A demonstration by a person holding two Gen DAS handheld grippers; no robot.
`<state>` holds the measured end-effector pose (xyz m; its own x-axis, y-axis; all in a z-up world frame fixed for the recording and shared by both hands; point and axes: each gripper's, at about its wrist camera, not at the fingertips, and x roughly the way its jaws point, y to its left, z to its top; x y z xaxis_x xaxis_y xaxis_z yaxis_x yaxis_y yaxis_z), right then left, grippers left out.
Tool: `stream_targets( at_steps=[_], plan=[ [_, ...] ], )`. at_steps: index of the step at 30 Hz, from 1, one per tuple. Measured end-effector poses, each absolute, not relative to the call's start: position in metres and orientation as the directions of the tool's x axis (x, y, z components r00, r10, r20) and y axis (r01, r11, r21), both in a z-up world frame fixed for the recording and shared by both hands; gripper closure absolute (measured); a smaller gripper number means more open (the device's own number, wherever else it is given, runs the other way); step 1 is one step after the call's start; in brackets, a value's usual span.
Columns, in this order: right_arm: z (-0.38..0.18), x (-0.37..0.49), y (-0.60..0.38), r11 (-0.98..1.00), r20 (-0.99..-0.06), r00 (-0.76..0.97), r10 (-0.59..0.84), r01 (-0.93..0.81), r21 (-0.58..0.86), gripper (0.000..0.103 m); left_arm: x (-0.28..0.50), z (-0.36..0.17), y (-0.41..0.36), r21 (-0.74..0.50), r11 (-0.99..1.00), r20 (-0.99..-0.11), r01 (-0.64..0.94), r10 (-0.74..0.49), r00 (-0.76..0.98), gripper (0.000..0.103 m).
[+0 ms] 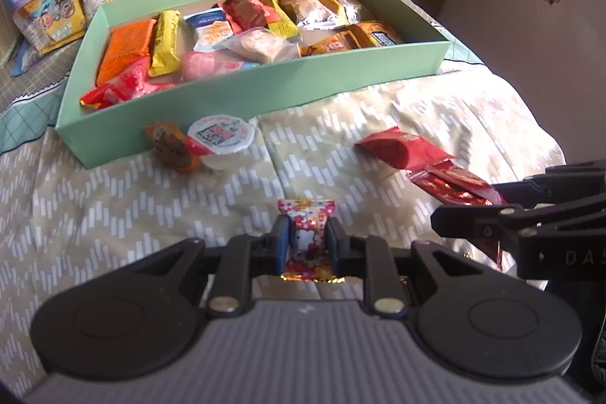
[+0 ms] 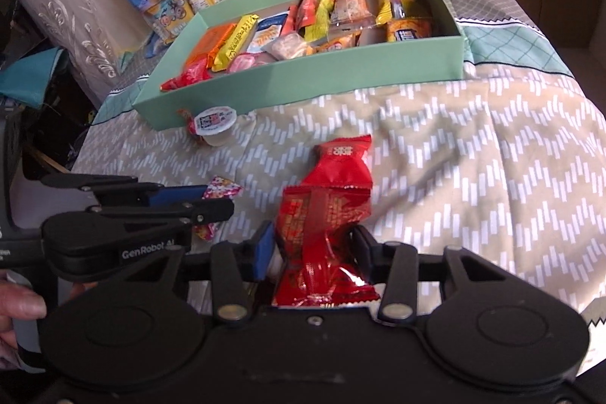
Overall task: Organize snacks
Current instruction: 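Grasp the small floral candy with the left tool while the right grasps the red packet, then carry both candies into the green box and open both tools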
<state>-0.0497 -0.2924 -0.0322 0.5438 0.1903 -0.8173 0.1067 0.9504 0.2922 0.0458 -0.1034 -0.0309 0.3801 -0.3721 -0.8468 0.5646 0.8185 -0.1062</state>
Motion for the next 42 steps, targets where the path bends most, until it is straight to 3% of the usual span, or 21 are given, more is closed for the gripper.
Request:
stream_targets(
  at_steps=[7, 16, 28, 39, 40, 41, 42],
  plan=[
    [0.002, -0.043, -0.299, 0.947, -0.771, 0.603, 0.204, 0.079, 0.312, 0.059, 0.054, -0.003, -0.099, -0.154, 0.817, -0.811, 0.556, -0.426, 0.402, 0.082],
    [0.024, 0.011, -0.318, 0.958, -0.744, 0.660, 0.103, 0.135, 0.253, 0.059, 0.106, 0.020, -0.129, -0.143, 0.809, -0.782, 0.570, -0.446, 0.436, 0.082],
    [-0.004, 0.110, -0.335, 0.942, -0.755, 0.649, 0.092, 0.189, 0.277, 0.059, 0.184, 0.000, -0.156, -0.172, 0.845, -0.813, 0.506, -0.412, 0.411, 0.082],
    [-0.020, 0.147, -0.336, 0.944, -0.766, 0.635, 0.105, 0.179, 0.278, 0.056, 0.198, -0.013, -0.164, -0.169, 0.847, -0.823, 0.503, -0.402, 0.400, 0.082],
    [-0.020, 0.148, -0.336, 0.944, -0.766, 0.635, 0.101, 0.183, 0.276, 0.054, 0.198, -0.013, -0.164, -0.165, 0.848, -0.824, 0.503, -0.399, 0.403, 0.079],
    [-0.020, 0.150, -0.336, 0.943, -0.767, 0.633, 0.102, 0.184, 0.277, 0.045, 0.197, -0.012, -0.165, -0.151, 0.853, -0.822, 0.500, -0.389, 0.415, 0.076],
    [-0.019, 0.150, -0.337, 0.941, -0.768, 0.632, 0.101, 0.190, 0.280, 0.036, 0.197, -0.011, -0.165, -0.138, 0.855, -0.820, 0.500, -0.382, 0.426, 0.055]
  ],
)
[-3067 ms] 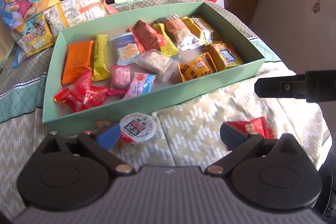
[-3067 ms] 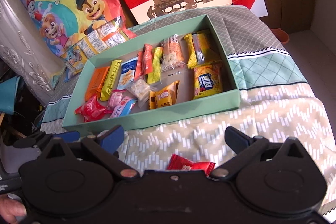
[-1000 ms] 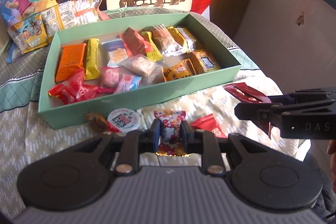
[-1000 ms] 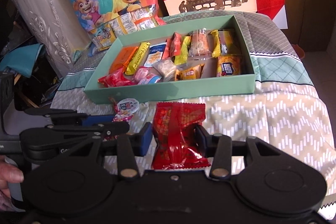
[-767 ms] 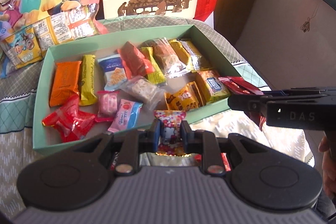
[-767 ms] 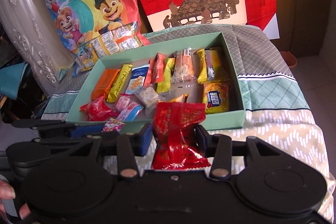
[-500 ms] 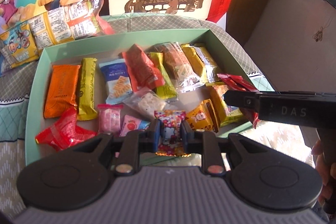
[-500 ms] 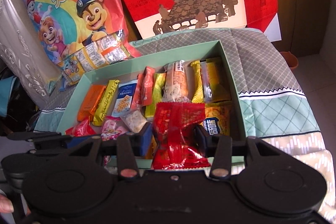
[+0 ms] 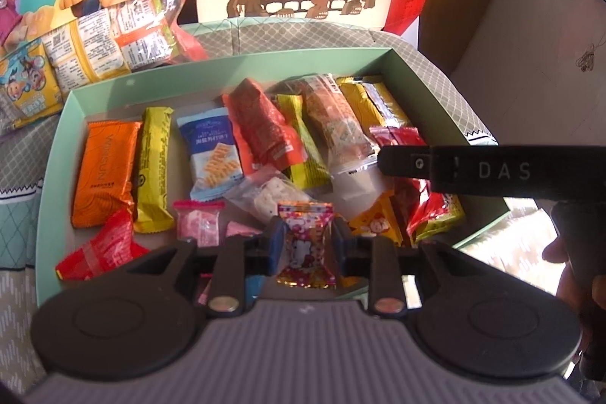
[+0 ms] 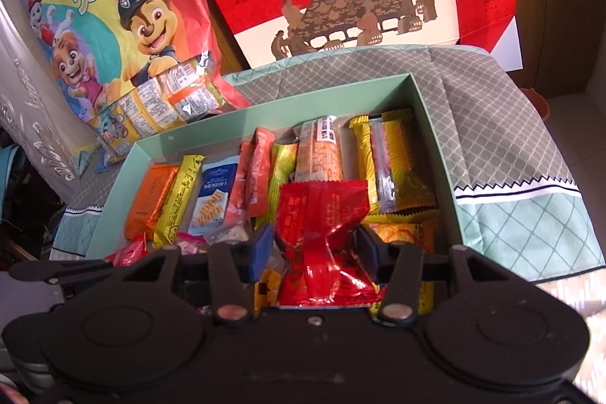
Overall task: Organize snacks
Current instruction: 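Carry both candies into the green box and open both tools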
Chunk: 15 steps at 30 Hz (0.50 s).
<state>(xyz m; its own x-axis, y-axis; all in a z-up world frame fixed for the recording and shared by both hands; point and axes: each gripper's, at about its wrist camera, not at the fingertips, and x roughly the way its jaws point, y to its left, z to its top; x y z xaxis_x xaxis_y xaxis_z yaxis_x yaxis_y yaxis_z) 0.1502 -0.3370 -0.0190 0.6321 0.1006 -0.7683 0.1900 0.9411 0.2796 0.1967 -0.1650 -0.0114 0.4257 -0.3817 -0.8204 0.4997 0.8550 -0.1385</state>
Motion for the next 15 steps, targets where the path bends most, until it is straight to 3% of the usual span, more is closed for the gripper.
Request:
stream_targets(
  at_steps=[1, 2, 3, 15],
  plan=[
    [-0.018, 0.149, -0.337, 0.938, -0.767, 0.635, 0.093, 0.202, 0.281, 0.015, 0.196, -0.011, -0.165, -0.130, 0.858, -0.819, 0.497, -0.376, 0.434, 0.021],
    [-0.016, 0.146, -0.338, 0.937, -0.758, 0.647, 0.085, 0.208, 0.282, 0.002, 0.194, -0.009, -0.163, -0.114, 0.865, -0.812, 0.489, -0.364, 0.455, 0.008],
    [-0.013, 0.144, -0.339, 0.938, -0.750, 0.658, 0.075, 0.209, 0.277, 0.001, 0.191, -0.006, -0.162, -0.096, 0.872, -0.802, 0.481, -0.354, 0.481, 0.000],
    [0.001, 0.109, -0.345, 0.942, -0.750, 0.660, 0.039, 0.225, 0.247, 0.000, 0.165, 0.001, -0.157, -0.096, 0.859, -0.811, 0.503, -0.360, 0.461, 0.000]
  ],
)
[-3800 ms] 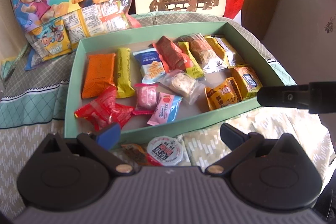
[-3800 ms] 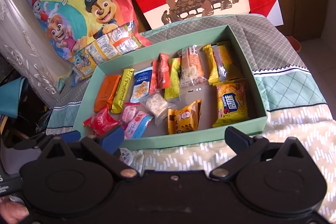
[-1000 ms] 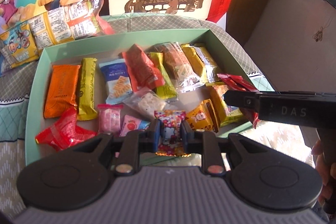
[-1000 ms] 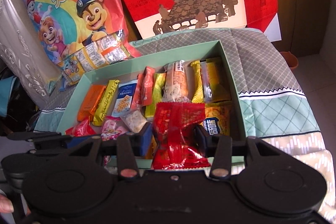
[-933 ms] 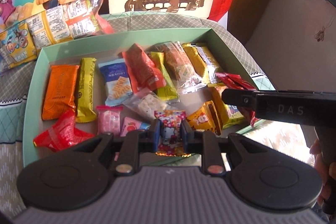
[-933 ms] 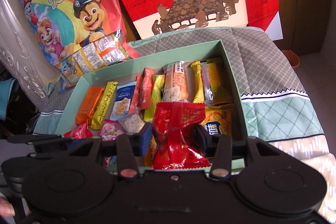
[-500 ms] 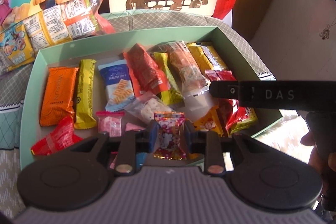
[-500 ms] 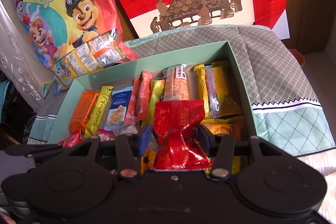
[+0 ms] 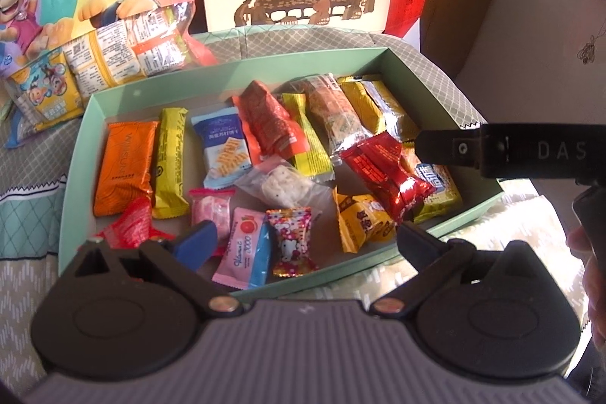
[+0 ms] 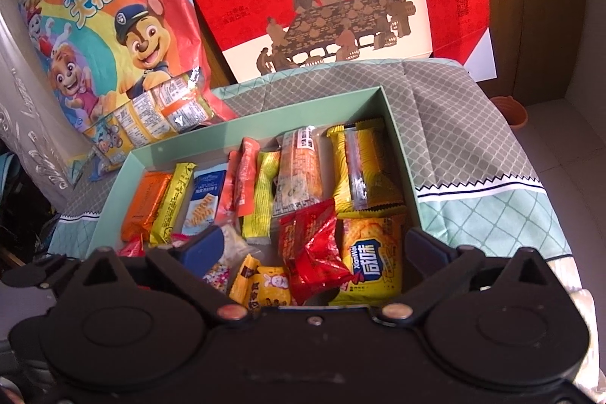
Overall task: Organize snacks
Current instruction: 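Carry both candies into the green box and open both tools, then grasp the dark red chocolate with the left tool while the right grasps the red square candy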
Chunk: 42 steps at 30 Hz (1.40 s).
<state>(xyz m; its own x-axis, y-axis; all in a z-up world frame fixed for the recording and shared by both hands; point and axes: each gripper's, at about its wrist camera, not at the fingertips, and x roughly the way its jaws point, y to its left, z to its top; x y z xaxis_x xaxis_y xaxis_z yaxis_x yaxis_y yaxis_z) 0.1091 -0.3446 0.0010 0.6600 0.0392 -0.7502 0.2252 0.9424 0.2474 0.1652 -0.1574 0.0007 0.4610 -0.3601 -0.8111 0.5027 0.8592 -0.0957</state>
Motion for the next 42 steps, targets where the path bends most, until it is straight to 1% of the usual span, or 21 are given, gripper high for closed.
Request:
stream_targets(
  at_steps=[6, 11, 23, 29, 32, 37, 42],
  plan=[
    [0.004, 0.080, -0.340, 0.941, -0.755, 0.654, 0.049, 0.224, 0.255, 0.000, 0.134, -0.001, -0.153, -0.093, 0.838, -0.819, 0.537, -0.371, 0.437, 0.000],
    [0.002, 0.044, -0.334, 0.942, -0.765, 0.641, 0.060, 0.217, 0.256, 0.000, 0.104, -0.011, -0.148, -0.100, 0.809, -0.844, 0.580, -0.377, 0.381, 0.000],
    [-0.013, -0.022, -0.327, 0.934, -0.791, 0.607, 0.079, 0.232, 0.271, 0.000, 0.030, -0.037, -0.139, -0.069, 0.678, -0.889, 0.732, -0.375, 0.263, 0.000],
    [-0.022, -0.039, -0.321, 0.943, -0.804, 0.589, 0.089, 0.210, 0.258, 0.000, 0.011, -0.055, -0.126, -0.101, 0.644, -0.910, 0.758, -0.367, 0.190, 0.000],
    [-0.028, -0.044, -0.322, 0.934, -0.808, 0.581, 0.095, 0.230, 0.274, 0.000, 0.002, -0.061, -0.125, -0.109, 0.622, -0.921, 0.775, -0.358, 0.157, 0.000],
    [-0.032, -0.049, -0.327, 0.927, -0.803, 0.589, 0.094, 0.243, 0.286, 0.000, 0.000, -0.068, -0.132, -0.041, 0.653, -0.925, 0.756, -0.311, 0.219, 0.000],
    [-0.033, -0.054, -0.336, 0.917, -0.798, 0.598, 0.072, 0.274, 0.289, 0.000, 0.022, -0.066, -0.134, -0.011, 0.761, -0.914, 0.648, -0.271, 0.303, 0.001]
  ],
)
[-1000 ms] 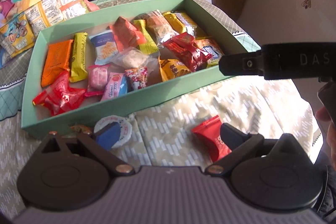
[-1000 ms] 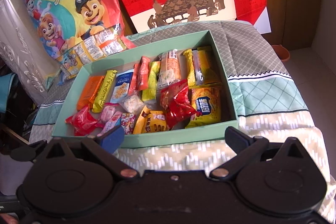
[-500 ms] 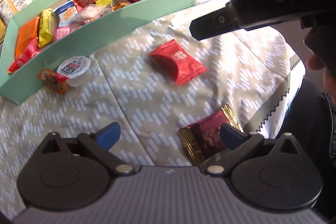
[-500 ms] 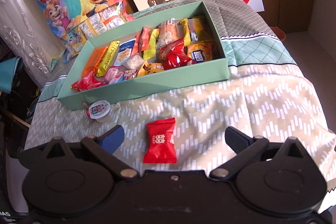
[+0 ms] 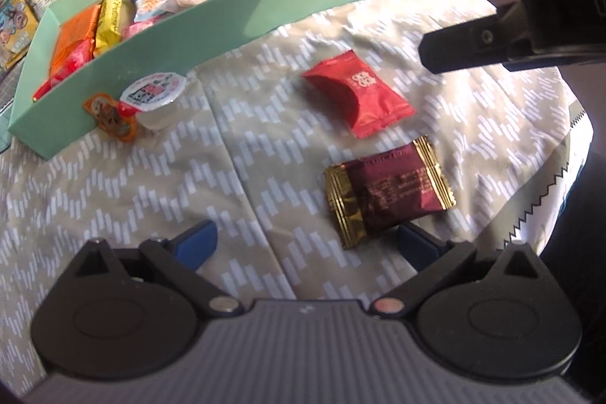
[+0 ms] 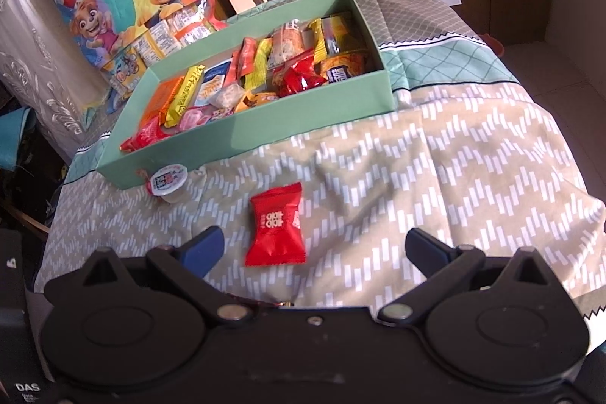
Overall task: Organize snacks
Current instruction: 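Grasp the dark red chocolate with the left tool while the right grasps the red square candy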
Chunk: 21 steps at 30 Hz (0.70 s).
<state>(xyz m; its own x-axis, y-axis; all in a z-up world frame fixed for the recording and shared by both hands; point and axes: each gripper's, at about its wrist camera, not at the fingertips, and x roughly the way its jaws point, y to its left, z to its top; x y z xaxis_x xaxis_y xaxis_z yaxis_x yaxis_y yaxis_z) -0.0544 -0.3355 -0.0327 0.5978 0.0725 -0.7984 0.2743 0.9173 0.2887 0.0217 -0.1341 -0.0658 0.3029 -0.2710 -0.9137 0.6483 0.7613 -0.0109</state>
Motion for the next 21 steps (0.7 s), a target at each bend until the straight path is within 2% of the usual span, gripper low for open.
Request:
stream_targets(
  at_steps=[1, 4, 11, 12, 13, 14, 18, 21],
  plan=[
    [-0.033, -0.056, -0.338, 0.915, -0.797, 0.600, 0.069, 0.280, 0.291, 0.001, 0.025, -0.065, -0.133, -0.016, 0.775, -0.912, 0.631, -0.269, 0.308, 0.004],
    [-0.033, -0.057, -0.343, 0.907, -0.794, 0.605, 0.064, 0.297, 0.298, 0.004, 0.025, -0.053, -0.139, -0.029, 0.756, -0.893, 0.654, -0.314, 0.323, 0.005],
    [-0.035, -0.060, -0.353, 0.890, -0.785, 0.616, 0.068, 0.318, 0.327, 0.004, 0.012, -0.056, -0.182, 0.094, 0.632, -0.876, 0.769, -0.315, 0.366, 0.007],
    [-0.035, -0.061, -0.354, 0.888, -0.785, 0.616, 0.068, 0.321, 0.328, 0.004, 0.009, -0.057, -0.186, 0.100, 0.612, -0.875, 0.784, -0.322, 0.363, 0.012],
    [-0.035, -0.062, -0.356, 0.886, -0.785, 0.616, 0.067, 0.324, 0.330, 0.004, 0.007, -0.058, -0.189, 0.097, 0.591, -0.875, 0.801, -0.332, 0.351, 0.024],
    [-0.036, -0.063, -0.357, 0.884, -0.785, 0.616, 0.066, 0.328, 0.332, 0.005, 0.004, -0.058, -0.192, 0.078, 0.567, -0.878, 0.820, -0.351, 0.326, 0.031],
    [-0.040, -0.064, -0.358, 0.875, -0.788, 0.612, 0.063, 0.346, 0.339, 0.005, -0.001, -0.058, -0.190, 0.049, 0.560, -0.878, 0.827, -0.371, 0.303, 0.032],
    [-0.044, -0.061, -0.354, 0.875, -0.792, 0.606, 0.076, 0.341, 0.344, 0.009, 0.005, -0.060, -0.176, 0.016, 0.609, -0.883, 0.793, -0.363, 0.297, 0.032]
  ],
)
